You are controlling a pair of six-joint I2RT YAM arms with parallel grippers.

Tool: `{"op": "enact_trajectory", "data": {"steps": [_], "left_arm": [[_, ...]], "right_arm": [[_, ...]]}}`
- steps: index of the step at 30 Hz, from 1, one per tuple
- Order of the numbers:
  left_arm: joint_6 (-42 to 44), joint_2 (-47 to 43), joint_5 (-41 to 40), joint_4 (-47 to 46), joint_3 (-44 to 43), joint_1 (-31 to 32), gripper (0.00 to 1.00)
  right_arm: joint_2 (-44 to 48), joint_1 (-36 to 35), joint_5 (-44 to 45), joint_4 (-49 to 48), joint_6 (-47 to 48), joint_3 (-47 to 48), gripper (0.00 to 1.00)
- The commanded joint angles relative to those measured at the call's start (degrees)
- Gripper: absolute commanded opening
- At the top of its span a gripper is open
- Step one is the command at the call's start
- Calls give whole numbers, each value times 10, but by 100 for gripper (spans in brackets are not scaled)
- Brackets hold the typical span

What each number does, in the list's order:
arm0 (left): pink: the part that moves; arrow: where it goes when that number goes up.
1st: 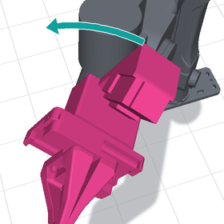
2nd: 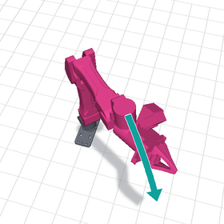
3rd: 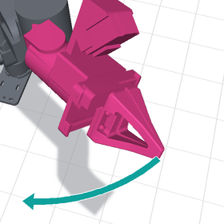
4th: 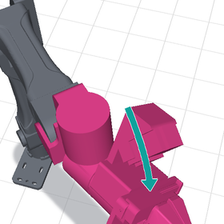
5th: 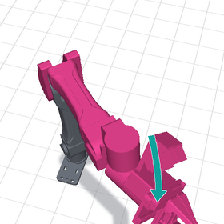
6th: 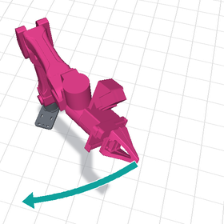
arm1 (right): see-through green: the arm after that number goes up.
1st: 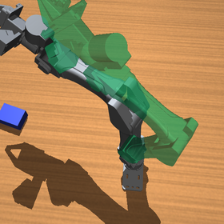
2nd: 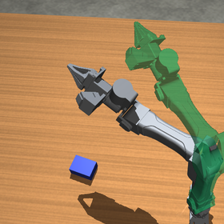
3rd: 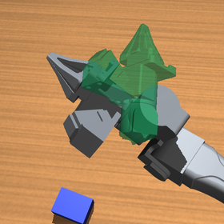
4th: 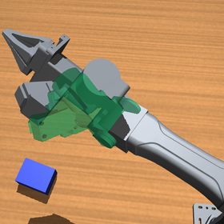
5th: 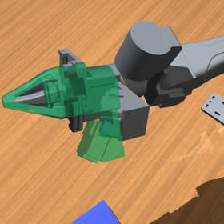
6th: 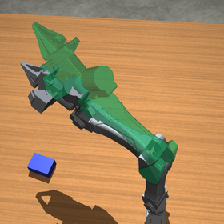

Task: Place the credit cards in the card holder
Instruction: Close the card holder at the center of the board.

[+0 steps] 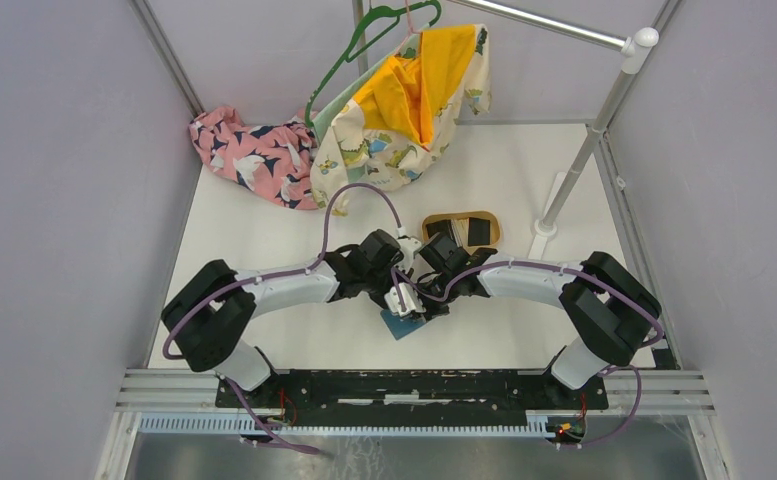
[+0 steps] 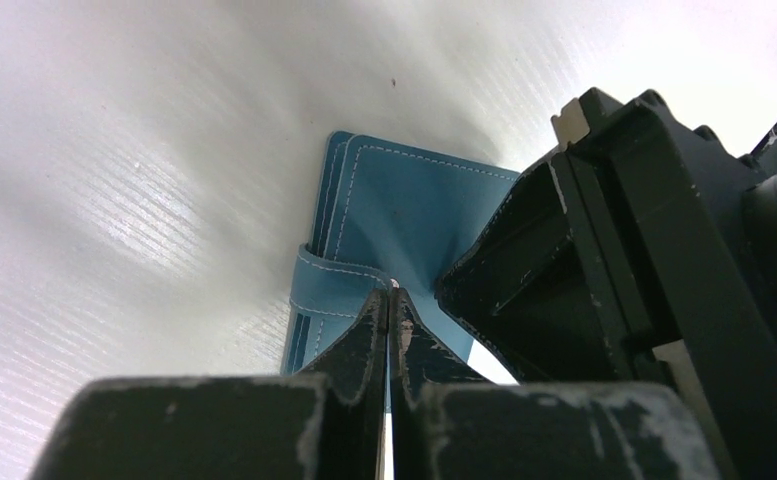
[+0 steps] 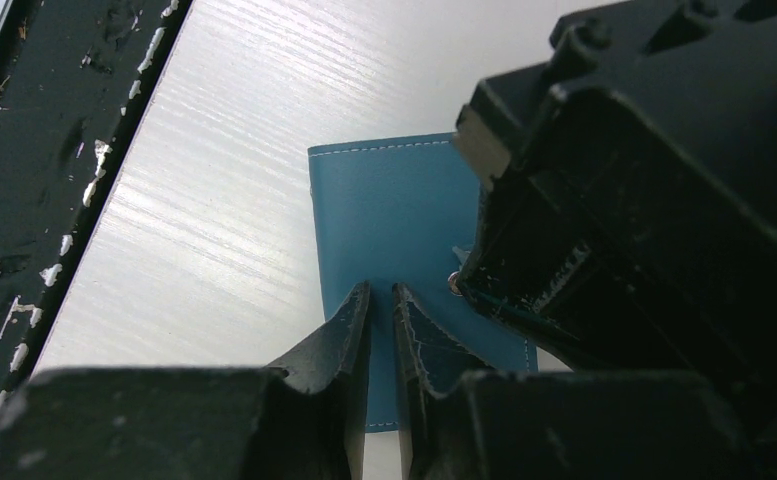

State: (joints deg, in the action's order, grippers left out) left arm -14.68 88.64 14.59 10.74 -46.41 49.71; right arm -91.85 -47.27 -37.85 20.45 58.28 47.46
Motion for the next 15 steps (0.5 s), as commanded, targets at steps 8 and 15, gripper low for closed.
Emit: {"op": "enact_trajectory", "data": {"steps": [8,15], "left_arm": [[7,32,3,14,-28,24,4],[6,38,-4,32,-26,28,7]], "right_arm": [[-17,5,74,-1,3,6,18],[-18,4,74,1,4,7,18]]}}
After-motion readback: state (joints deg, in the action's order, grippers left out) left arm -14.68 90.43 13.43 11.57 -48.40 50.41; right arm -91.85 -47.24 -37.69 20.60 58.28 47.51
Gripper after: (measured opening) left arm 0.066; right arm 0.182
